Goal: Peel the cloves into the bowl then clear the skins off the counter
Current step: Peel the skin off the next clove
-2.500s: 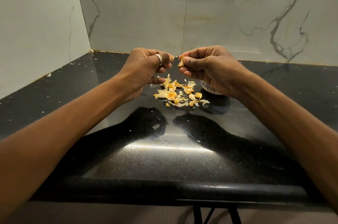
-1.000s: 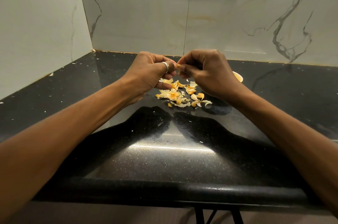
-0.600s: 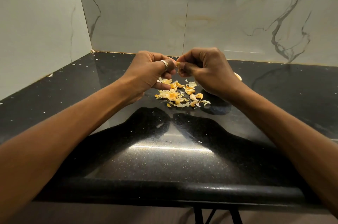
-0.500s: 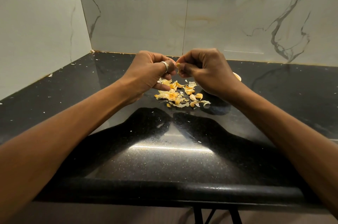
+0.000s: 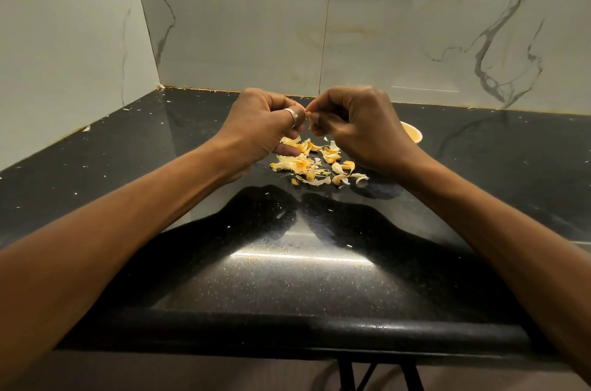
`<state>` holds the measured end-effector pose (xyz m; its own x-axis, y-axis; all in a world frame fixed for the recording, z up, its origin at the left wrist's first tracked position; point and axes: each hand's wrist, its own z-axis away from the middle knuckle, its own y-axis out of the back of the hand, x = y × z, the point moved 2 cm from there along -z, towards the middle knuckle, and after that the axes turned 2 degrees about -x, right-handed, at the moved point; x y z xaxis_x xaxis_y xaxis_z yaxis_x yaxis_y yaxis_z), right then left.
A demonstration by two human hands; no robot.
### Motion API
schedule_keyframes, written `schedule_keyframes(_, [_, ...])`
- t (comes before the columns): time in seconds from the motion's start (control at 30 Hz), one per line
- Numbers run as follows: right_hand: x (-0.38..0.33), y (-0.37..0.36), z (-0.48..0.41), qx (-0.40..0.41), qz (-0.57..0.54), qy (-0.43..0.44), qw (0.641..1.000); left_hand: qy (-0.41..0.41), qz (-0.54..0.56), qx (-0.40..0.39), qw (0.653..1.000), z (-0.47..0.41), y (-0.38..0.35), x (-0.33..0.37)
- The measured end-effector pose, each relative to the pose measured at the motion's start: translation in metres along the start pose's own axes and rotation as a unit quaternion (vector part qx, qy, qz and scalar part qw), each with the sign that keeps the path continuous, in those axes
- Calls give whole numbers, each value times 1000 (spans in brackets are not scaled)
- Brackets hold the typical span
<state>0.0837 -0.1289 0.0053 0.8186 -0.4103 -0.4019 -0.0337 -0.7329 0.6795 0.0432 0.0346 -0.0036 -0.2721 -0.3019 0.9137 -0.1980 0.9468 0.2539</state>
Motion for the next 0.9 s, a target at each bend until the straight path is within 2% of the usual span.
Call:
schedule_keyframes(0.1, [2, -1, -1, 1, -24, -14, 1000, 6, 11, 0, 1000, 0, 0, 1])
schedule_keyframes(0.2, [3, -1, -2, -7, -100, -63, 993, 15, 33, -3, 999, 0, 1, 2])
schedule_keyframes(0.33, [0, 4, -2, -19, -256, -127, 958, 25, 50, 0, 998, 0, 3, 3])
schedule_keyframes(0.43, [3, 8, -3, -15, -321, -154, 934, 33, 55, 0, 998, -1, 5, 2])
schedule_keyframes(0.67, [4, 12, -3, -10, -309, -177, 934, 34, 21, -2, 999, 0, 4, 4])
schedule_keyframes(0.9, [0, 11, -1, -22, -318, -199, 927, -32, -5, 19, 999, -2, 7, 2])
